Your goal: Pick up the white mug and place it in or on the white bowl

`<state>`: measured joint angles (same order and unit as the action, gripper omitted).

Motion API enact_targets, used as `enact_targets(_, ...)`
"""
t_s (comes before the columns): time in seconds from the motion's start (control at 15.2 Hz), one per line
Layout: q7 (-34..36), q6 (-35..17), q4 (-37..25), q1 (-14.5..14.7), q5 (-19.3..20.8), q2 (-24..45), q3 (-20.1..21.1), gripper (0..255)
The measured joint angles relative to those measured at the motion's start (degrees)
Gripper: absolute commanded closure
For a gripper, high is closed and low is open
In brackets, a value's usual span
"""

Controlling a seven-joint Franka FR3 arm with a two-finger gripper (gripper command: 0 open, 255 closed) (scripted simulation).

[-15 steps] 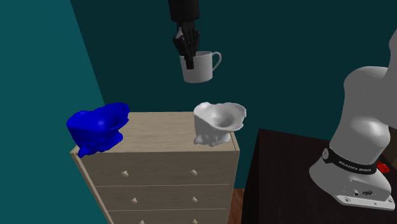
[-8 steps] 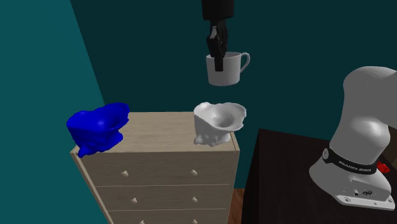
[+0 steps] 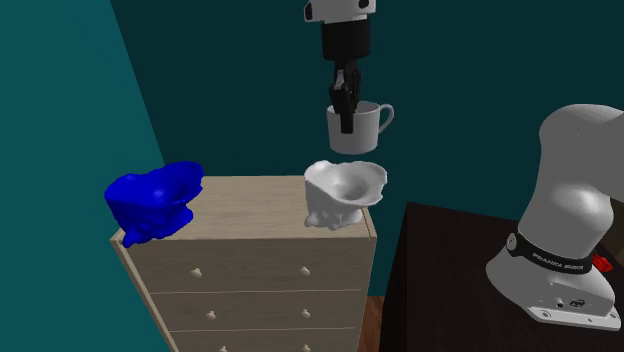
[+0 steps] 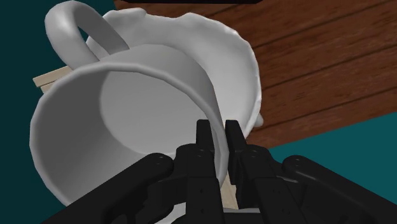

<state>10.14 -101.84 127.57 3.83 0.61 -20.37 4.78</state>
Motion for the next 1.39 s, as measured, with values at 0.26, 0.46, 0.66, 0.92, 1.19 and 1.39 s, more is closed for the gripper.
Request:
enact_targets(0.26,0.19,-3.14,2.6,0.04,-0.01,0.55,0.11,255)
enact_targets(0.46,0.19,-5.58,4.53,0.0,0.05,1.06,0.09,255)
enact_targets(0.66,0.33,-7.18,5.71,0.03,0.06,1.49,0.17,255)
enact_targets(0.92,0.32,-7.6,6.1,0.02,0.07,1.49,0.16,255)
enact_targets(1.19,0.32,-7.62,6.11,0.02,0.07,1.48,0.16,0)
enact_targets(1.39,0.32,-7.62,6.11,0.02,0.07,1.48,0.16,0)
